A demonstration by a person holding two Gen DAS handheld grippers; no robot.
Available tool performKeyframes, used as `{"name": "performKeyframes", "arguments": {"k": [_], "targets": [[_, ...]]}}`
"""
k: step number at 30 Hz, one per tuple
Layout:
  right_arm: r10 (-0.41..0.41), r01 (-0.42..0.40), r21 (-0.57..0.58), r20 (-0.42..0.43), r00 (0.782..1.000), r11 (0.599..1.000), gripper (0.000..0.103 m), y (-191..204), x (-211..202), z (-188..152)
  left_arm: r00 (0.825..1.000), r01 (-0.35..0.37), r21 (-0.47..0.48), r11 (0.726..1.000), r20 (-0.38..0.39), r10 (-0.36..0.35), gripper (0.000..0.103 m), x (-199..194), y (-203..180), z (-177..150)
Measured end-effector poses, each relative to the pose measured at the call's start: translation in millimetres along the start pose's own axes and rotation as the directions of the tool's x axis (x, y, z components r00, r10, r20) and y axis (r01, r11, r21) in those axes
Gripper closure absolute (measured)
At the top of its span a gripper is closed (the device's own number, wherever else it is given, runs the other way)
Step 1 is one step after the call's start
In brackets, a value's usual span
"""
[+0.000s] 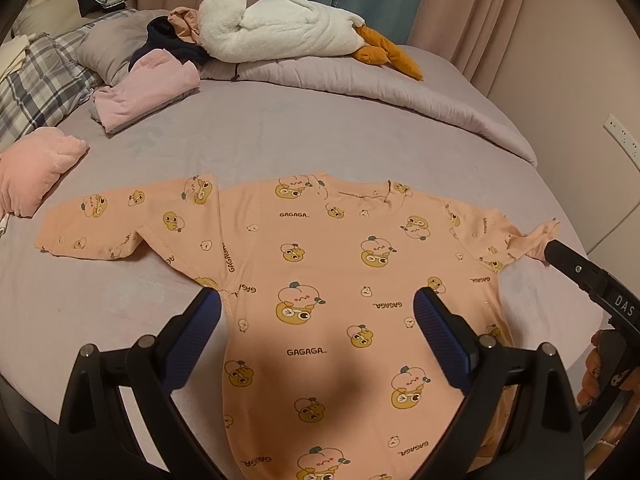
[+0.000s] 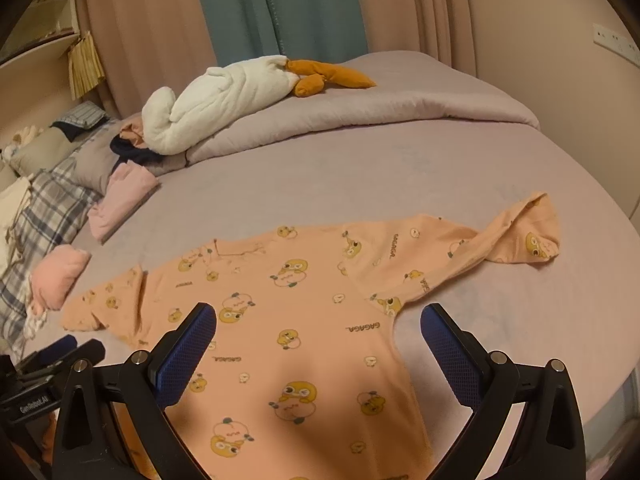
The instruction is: Fold small clothes
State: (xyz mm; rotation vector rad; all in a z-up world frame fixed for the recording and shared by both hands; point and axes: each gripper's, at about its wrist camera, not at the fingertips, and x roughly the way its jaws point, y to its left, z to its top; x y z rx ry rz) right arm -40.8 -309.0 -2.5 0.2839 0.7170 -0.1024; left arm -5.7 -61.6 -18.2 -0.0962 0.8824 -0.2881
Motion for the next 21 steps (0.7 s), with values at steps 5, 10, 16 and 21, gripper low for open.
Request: {"name": "performKeyframes", "arguments": {"k": [5, 10, 16, 21], "targets": [[0.007, -0.007, -0.002, 0.002, 1.000, 1.000, 0.001, -3, 0, -2, 1.000, -0.005, 0.012, 1.000, 0.000, 0.005, 0.006, -1, -4, -2], [0.010, -0.010, 0.010, 0.003, 1.000, 1.000, 0.001, -4, -2, -3, 1.000, -0.011, 0.018, 1.000, -0.002, 0.011, 0.006, 0, -7, -2], [0.011, -0.011, 0.018, 0.009, 1.000, 1.000, 0.001, -6, -4, -2, 1.000, -0.008, 0.017, 1.000, -0.008, 0.008, 0.006, 1, -7, -1], [0.012, -0.013, 0.028, 0.009, 1.000, 1.000, 0.001, -11, -3, -1, 1.000, -0.008, 0.019, 1.000, -0.012, 0.008, 0.006, 3, -8, -1]]}}
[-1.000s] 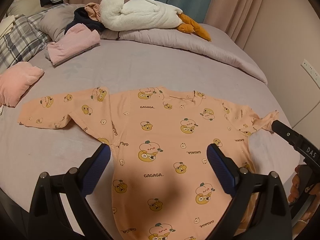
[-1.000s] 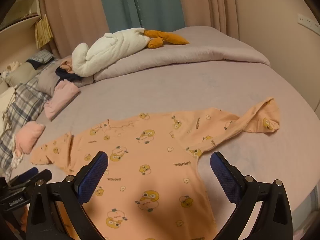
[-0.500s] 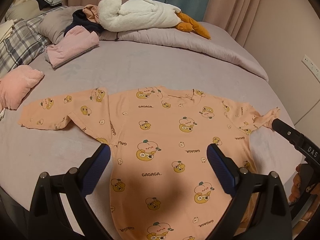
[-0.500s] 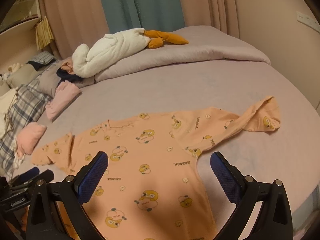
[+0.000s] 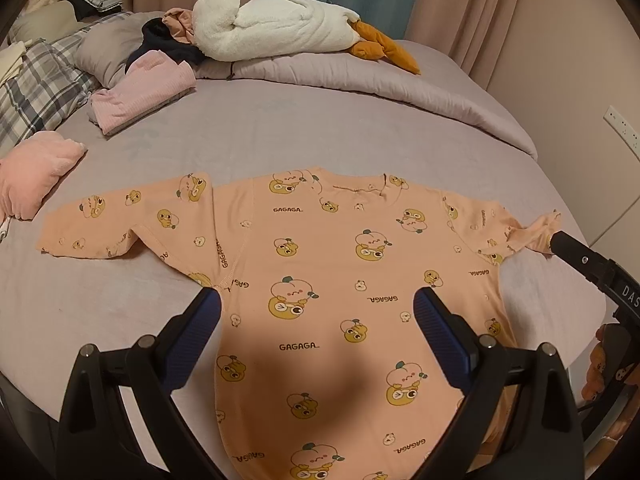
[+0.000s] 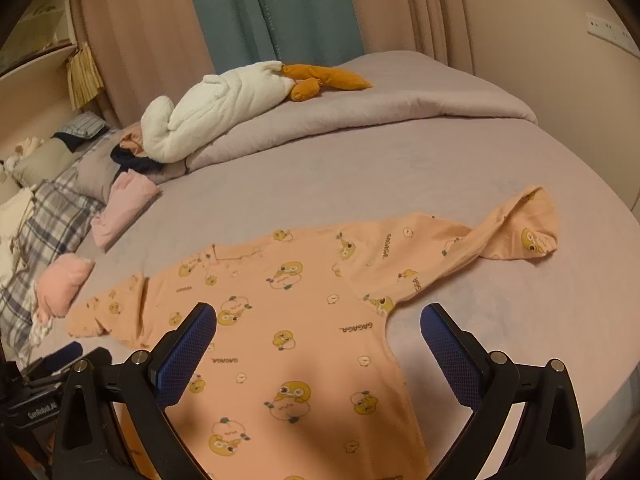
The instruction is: Fold small clothes
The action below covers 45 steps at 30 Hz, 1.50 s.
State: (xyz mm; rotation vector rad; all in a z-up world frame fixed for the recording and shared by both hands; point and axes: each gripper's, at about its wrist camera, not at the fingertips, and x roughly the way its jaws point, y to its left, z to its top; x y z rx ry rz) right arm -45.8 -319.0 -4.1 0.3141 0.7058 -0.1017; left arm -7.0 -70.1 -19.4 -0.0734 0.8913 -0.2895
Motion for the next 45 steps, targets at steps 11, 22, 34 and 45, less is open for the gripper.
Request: {"name": "performKeyframes", "arguments": {"k": [11, 22, 34, 45], "targets": [[0.001, -0.001, 0.006, 0.002, 1.000, 1.000, 0.001, -4, 2, 0, 1.000, 0.004, 0.003, 1.000, -0.005, -0.004, 0.007, 3, -3, -1], [0.016, -0.019, 0.125, 0.025, 1.000, 0.992, 0.006, -55, 0, 14, 0.998, 0.015, -0.030, 0.999, -0.057, -0.017, 0.012, 22, 1, -2], [-0.096, 0.097, 0.414, -0.024, 0.995, 0.905, 0.027, -189, 33, 65, 0.989, -0.004, -0.055, 0.998, -0.150, -0.005, 0.018, 59, -1, -5], [-0.146, 0.263, 0.499, -0.261, 0.954, 0.826, 0.094, -236, 133, 93, 0.985, -0.027, -0.046, 0.999, -0.170, 0.019, 0.018, 68, 0, -4]]}}
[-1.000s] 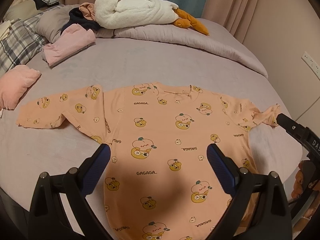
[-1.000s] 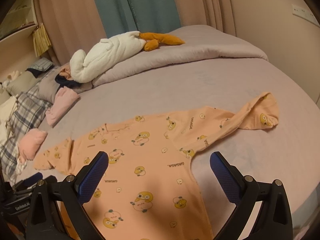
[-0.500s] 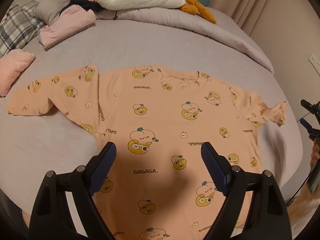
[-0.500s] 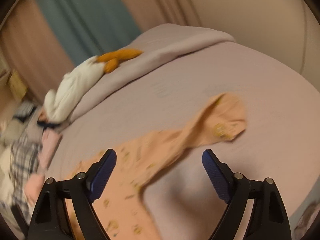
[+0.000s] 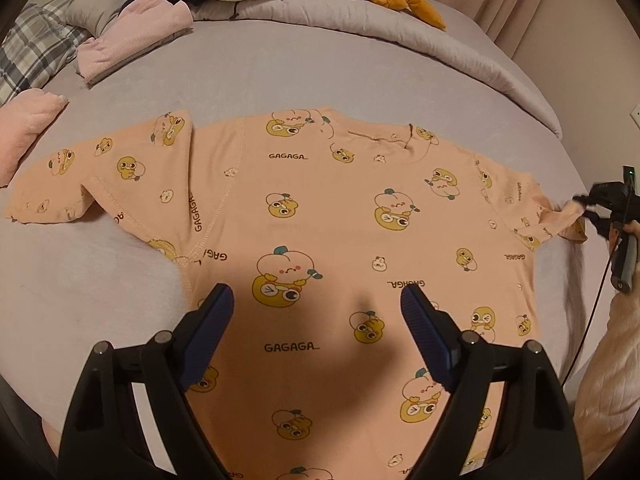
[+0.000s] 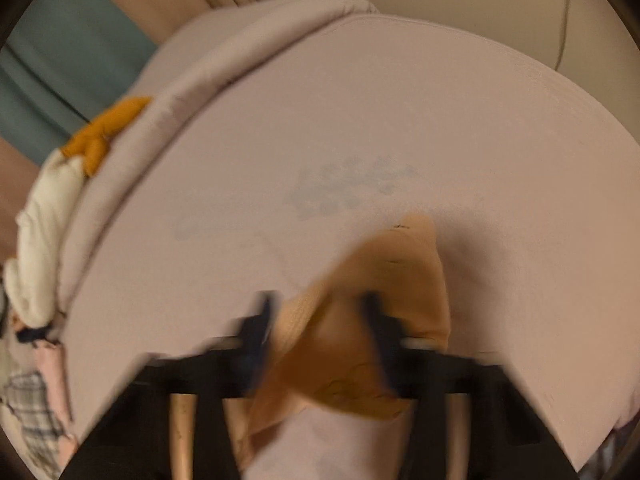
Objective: Fold small clothes
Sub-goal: 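Lower the right gripper onto the sleepsuit sleeve cuff and close it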
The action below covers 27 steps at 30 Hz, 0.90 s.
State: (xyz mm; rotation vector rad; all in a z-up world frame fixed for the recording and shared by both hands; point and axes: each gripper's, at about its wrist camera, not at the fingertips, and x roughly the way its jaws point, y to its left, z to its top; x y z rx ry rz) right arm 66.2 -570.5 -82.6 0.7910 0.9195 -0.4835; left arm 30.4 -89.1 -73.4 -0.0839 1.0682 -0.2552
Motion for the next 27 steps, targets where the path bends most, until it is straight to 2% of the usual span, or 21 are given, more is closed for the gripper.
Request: {"name": "performKeyframes", "arguments": {"k": [1, 3, 5, 7, 8, 9, 10, 12, 16, 18, 20, 21, 22, 24, 27], "targets": [[0.019, -0.019, 0.004, -0.005, 1.000, 1.000, 0.095, 2, 0, 2, 1.000, -0.002, 0.002, 1.000, 0.000, 0.002, 0.019, 0, 0, 1], [0.127, -0.125, -0.028, 0.068, 0.990, 0.992, 0.095, 7, -22, 5, 1.000, -0.004, 0.003, 1.000, 0.003, 0.004, 0.019, -1, 1, 2], [0.256, -0.241, -0.096, 0.191, 0.948, 0.966, 0.095, 5, -61, 0, 1.000, -0.004, -0.005, 1.000, 0.005, 0.004, 0.020, -2, 2, 3], [0.336, -0.305, -0.155, 0.263, 0.904, 0.940, 0.095, -3, -92, -17, 1.000, 0.003, -0.001, 1.000, 0.009, -0.003, 0.020, -3, 3, 4], [0.363, -0.324, -0.176, 0.277, 0.890, 0.929, 0.095, -9, -100, -25, 1.000, 0.003, 0.001, 1.000, 0.010, -0.003, 0.020, -3, 4, 5], [0.370, -0.324, -0.196, 0.285, 0.884, 0.925, 0.095, -18, -109, -40, 1.000, 0.002, 0.002, 1.000, 0.009, -0.002, 0.020, -2, 5, 5], [0.352, -0.307, -0.193, 0.281, 0.893, 0.932, 0.095, -26, -107, -45, 1.000, 0.000, 0.001, 1.000, 0.003, 0.000, 0.020, 0, 6, 5], [0.243, -0.214, -0.142, 0.238, 0.940, 0.966, 0.095, -50, -94, -68, 1.000, -0.001, 0.000, 1.000, -0.015, 0.001, 0.020, 4, 7, 5], [0.111, -0.113, 0.011, 0.122, 0.986, 0.993, 0.095, -94, -50, -81, 0.999, -0.011, -0.007, 1.000, -0.044, 0.011, 0.020, 10, 9, 5], [0.072, -0.075, 0.028, 0.080, 0.994, 0.997, 0.095, -108, -41, -83, 0.999, -0.012, -0.012, 1.000, -0.049, 0.012, 0.020, 10, 10, 5], [0.038, -0.035, -0.036, 0.092, 0.995, 0.999, 0.090, -101, -44, -87, 0.998, -0.017, -0.015, 1.000, -0.053, 0.017, 0.020, 11, 11, 4], [-0.008, 0.018, -0.093, 0.100, 0.995, 0.996, 0.079, -91, -49, -90, 0.998, -0.020, -0.016, 1.000, -0.053, 0.019, 0.020, 11, 11, 4], [-0.051, 0.064, -0.133, 0.105, 0.993, 0.989, 0.063, -84, -52, -91, 0.998, -0.022, -0.018, 1.000, -0.053, 0.021, 0.020, 10, 12, 4], [-0.135, 0.158, -0.205, 0.123, 0.983, 0.966, 0.047, -70, -57, -96, 0.998, -0.022, -0.022, 1.000, -0.051, 0.021, 0.020, 11, 12, 4], [-0.186, 0.216, -0.247, 0.137, 0.973, 0.945, 0.046, -72, -69, -105, 0.999, -0.018, -0.014, 1.000, -0.048, 0.017, 0.020, 9, 12, 3]]}}
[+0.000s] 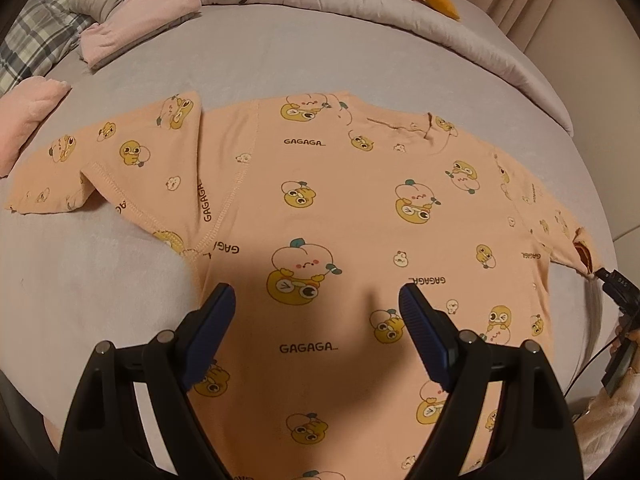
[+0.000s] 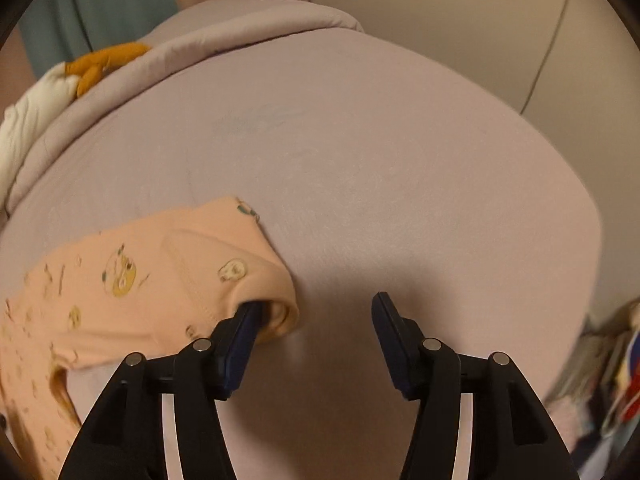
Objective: Fold small clothes
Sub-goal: 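Lower the right gripper onto the sleepsuit sleeve cuff and close it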
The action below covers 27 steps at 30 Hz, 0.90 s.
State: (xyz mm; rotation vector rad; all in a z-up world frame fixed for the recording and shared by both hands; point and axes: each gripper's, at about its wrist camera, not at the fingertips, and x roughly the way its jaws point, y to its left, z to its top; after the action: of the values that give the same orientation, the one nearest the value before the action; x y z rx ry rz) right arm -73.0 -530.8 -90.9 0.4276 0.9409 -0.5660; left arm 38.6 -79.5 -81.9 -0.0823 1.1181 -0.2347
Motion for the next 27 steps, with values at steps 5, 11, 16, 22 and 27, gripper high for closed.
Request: {"name": "performKeyframes", "arguments": {"k": [5, 11, 16, 22, 27], "targets": [[0.023, -0.021, -0.035, 0.048, 0.999, 0.999, 0.046, 1, -39, -5, 1.000, -0.001, 0.004, 1.000, 0.011, 0.001, 0.020, -2, 0, 0], [0.093, -0.076, -0.184, 0.081, 0.992, 0.980, 0.039, 30, -43, -14, 1.000, 0.004, 0.002, 1.000, 0.024, -0.004, 0.020, -5, -1, 0], [0.024, -0.025, -0.275, -0.005, 1.000, 0.961, 0.039, 59, 8, -13, 0.999, -0.017, 0.000, 1.000, 0.034, 0.017, 0.020, -12, -2, -1], [0.032, -0.034, -0.188, -0.015, 0.999, 0.981, 0.080, 50, 27, 13, 0.997, -0.014, -0.002, 1.000, 0.082, 0.014, 0.020, -27, 1, 0], [0.169, -0.168, -0.049, 0.027, 0.985, 0.985, 0.092, 26, 8, 35, 0.995, 0.021, -0.021, 1.000, 0.100, -0.019, 0.020, -33, 10, 5]]}}
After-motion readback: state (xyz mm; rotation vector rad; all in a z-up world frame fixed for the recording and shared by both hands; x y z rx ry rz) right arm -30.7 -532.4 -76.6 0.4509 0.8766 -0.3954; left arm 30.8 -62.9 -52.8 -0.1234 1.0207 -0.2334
